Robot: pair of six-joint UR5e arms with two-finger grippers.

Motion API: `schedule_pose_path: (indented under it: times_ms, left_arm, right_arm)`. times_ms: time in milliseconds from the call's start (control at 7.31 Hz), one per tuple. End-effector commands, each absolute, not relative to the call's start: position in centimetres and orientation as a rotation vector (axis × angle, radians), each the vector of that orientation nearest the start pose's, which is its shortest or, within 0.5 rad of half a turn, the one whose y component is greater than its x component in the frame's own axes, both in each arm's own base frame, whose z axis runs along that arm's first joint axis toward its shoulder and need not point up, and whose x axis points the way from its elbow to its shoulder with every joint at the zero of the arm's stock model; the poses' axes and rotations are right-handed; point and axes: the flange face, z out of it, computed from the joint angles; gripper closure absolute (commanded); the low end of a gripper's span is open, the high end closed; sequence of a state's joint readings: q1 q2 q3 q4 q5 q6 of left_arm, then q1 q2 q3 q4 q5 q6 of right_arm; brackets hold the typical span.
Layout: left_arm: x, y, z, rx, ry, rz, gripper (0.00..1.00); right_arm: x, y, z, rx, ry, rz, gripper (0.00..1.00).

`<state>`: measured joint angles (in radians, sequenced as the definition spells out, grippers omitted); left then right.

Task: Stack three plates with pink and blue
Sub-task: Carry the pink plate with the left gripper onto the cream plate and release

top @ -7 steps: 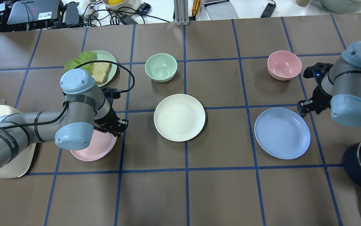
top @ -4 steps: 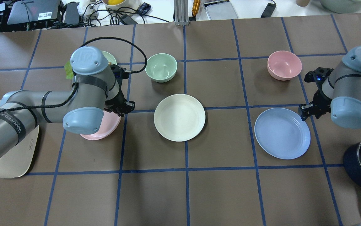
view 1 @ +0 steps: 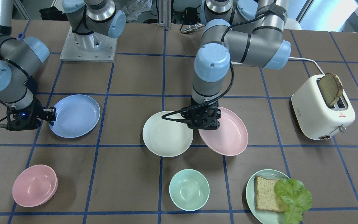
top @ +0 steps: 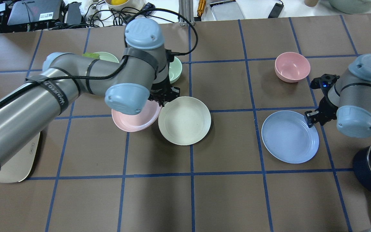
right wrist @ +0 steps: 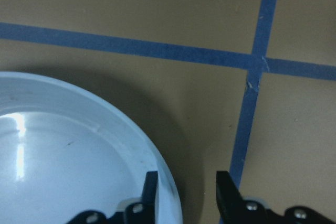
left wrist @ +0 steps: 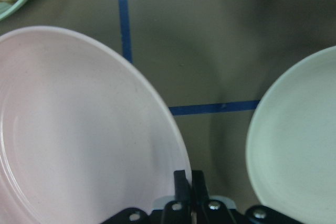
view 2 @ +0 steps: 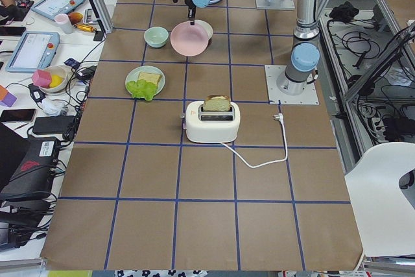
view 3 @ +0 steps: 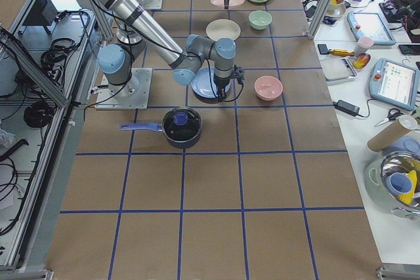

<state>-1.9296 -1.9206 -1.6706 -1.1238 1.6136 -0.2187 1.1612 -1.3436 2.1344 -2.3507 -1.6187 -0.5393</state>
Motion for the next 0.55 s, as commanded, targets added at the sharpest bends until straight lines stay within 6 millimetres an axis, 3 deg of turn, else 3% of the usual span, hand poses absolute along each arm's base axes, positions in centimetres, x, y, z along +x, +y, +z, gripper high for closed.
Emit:
schedule_pose_path:
  times_ms: [0,137,410]
  left_arm:
    - [-40.6,-49.8,26.8,0.397,3.066,0.012,1.0]
    - [-43.0,-48.9,26.2,0.463,3.037,0.003,1.0]
    - [-44.2,-48.3,24.2,0.493,2.992,0.037,1.0]
  right_arm:
    - [-6.9,-48.2,19.6,-0.208,3.17,0.056,0.65]
    - [-6.9,-48.2,19.6,-0.207,3.168,0.057,0.66]
    - [-6.8,-48.0,19.4,-0.207,3.163,0.065,0.67]
